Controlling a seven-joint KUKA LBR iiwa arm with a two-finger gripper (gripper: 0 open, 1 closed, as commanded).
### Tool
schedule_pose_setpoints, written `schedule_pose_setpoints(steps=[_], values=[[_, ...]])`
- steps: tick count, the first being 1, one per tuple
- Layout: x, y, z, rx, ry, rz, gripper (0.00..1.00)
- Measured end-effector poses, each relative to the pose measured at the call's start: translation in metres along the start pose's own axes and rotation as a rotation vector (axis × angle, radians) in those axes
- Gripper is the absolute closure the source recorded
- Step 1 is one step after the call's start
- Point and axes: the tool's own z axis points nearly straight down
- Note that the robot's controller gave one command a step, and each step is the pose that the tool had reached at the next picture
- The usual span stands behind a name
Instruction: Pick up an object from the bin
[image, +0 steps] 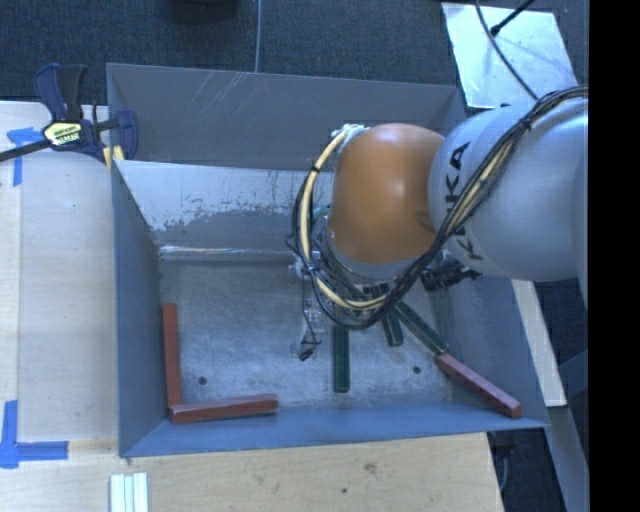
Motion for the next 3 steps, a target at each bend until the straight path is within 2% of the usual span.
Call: schedule_pose_setpoints(steps=[1, 2, 3], values=[[0.04, -0.071, 0.076, 0.0, 0.0, -0.296, 0.0], [-0.003, -0.126, 0.103, 0.001, -0.009, -0.628, 0.0], [-0.003, -0.123, 0.102, -0.002, -0.01, -0.629, 1.0]])
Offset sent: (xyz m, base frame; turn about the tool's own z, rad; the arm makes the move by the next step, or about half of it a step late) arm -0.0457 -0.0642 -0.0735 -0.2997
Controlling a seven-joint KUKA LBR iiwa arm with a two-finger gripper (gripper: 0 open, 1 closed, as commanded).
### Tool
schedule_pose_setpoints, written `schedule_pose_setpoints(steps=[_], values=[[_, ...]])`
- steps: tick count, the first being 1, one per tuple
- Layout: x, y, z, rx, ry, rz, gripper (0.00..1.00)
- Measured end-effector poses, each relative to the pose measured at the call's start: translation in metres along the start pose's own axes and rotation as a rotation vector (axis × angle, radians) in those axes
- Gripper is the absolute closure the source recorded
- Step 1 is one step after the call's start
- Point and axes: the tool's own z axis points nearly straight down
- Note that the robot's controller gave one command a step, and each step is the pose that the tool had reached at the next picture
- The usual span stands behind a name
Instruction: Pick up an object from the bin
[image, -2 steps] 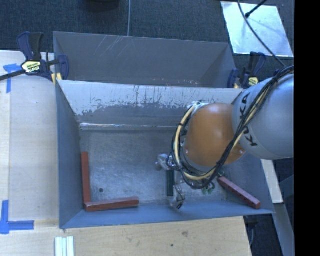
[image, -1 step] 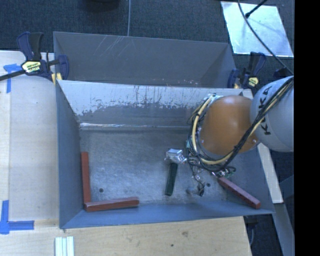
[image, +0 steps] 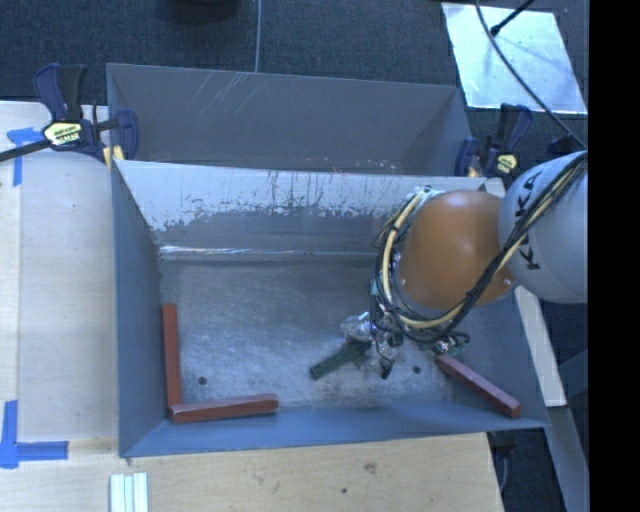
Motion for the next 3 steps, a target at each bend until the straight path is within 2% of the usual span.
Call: schedule_pose_setpoints(steps=[1, 2, 3], values=[[-0.024, 0.003, -0.141, 0.005, -0.007, -0.055, 1.0], [-0.009, -0.018, -0.093, -0.002, 0.005, -0.111, 1.0], [-0.01, -0.018, -0.095, -0.001, 0.002, -0.109, 0.0]])
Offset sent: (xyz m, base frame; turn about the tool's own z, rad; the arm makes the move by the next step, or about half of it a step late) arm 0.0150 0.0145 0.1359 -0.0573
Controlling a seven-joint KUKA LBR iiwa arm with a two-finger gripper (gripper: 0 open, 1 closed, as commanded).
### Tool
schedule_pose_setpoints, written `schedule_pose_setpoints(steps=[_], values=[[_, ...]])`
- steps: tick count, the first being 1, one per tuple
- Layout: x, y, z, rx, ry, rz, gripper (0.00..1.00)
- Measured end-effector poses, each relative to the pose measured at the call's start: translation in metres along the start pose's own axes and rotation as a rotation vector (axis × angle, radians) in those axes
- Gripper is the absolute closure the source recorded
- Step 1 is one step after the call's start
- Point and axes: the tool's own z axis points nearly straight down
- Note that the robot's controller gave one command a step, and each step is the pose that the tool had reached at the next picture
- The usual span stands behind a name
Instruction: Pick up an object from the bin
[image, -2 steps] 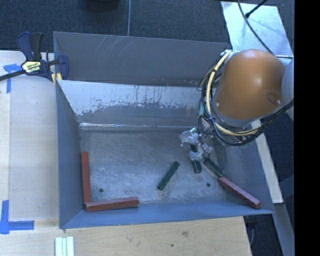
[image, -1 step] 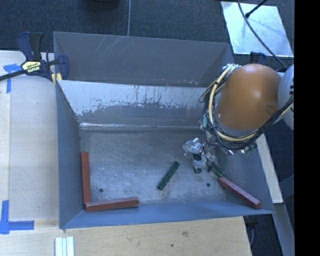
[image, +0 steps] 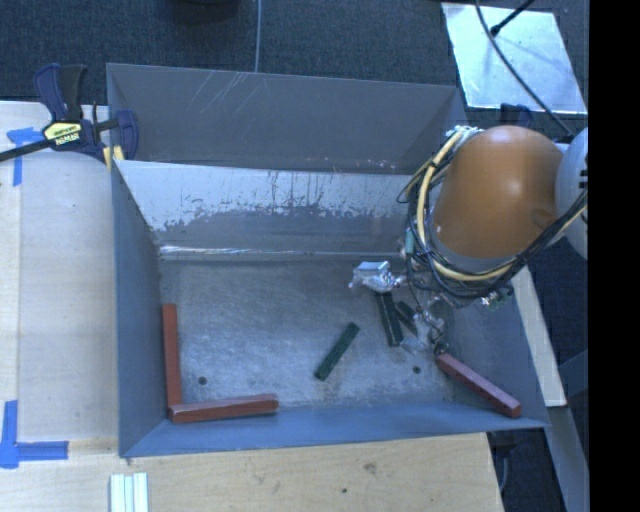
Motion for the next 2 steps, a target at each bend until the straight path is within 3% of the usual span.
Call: schedule_pose_setpoints(steps=[1, 2], values=[[0.043, -0.044, -0.047, 0.004, -0.002, -0.338, 0.0], [0.079, -0.049, 0.058, -0.006, 0.004, -0.4, 0.0]])
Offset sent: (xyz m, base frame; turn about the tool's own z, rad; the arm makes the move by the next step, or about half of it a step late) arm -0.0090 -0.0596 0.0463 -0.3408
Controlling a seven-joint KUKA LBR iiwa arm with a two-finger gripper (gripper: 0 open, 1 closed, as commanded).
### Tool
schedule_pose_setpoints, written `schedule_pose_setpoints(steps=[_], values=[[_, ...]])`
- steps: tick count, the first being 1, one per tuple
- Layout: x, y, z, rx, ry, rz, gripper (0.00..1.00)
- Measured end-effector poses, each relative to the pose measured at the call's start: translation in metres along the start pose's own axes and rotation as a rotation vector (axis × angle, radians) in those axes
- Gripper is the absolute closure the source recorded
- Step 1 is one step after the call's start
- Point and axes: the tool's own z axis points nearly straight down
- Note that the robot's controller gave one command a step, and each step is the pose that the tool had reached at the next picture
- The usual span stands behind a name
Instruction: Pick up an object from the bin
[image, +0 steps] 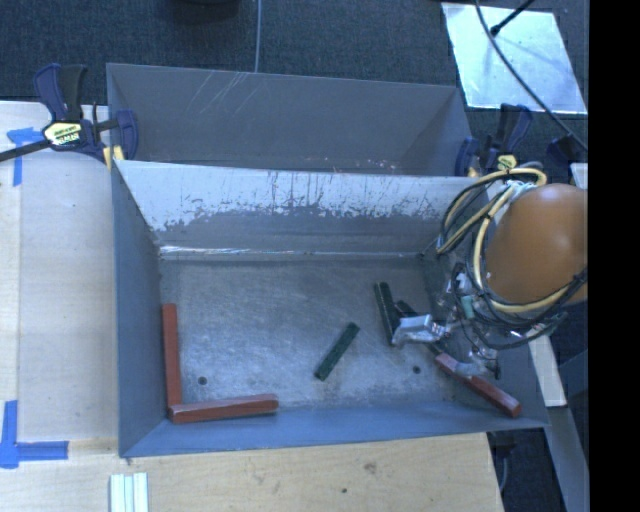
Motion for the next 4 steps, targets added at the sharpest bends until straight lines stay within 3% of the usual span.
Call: schedule_pose_setpoints(steps=[1, 2, 3, 4], values=[[-0.018, -0.078, 0.034, 0.003, -0.001, -0.337, 0.0], [-0.058, -0.02, 0.032, 0.007, -0.004, -0.302, 0.0], [-0.055, -0.022, 0.033, 0.006, -0.002, -0.295, 1.0], [-0.044, -0.049, -0.1, 0.016, -0.002, -0.279, 1.0]])
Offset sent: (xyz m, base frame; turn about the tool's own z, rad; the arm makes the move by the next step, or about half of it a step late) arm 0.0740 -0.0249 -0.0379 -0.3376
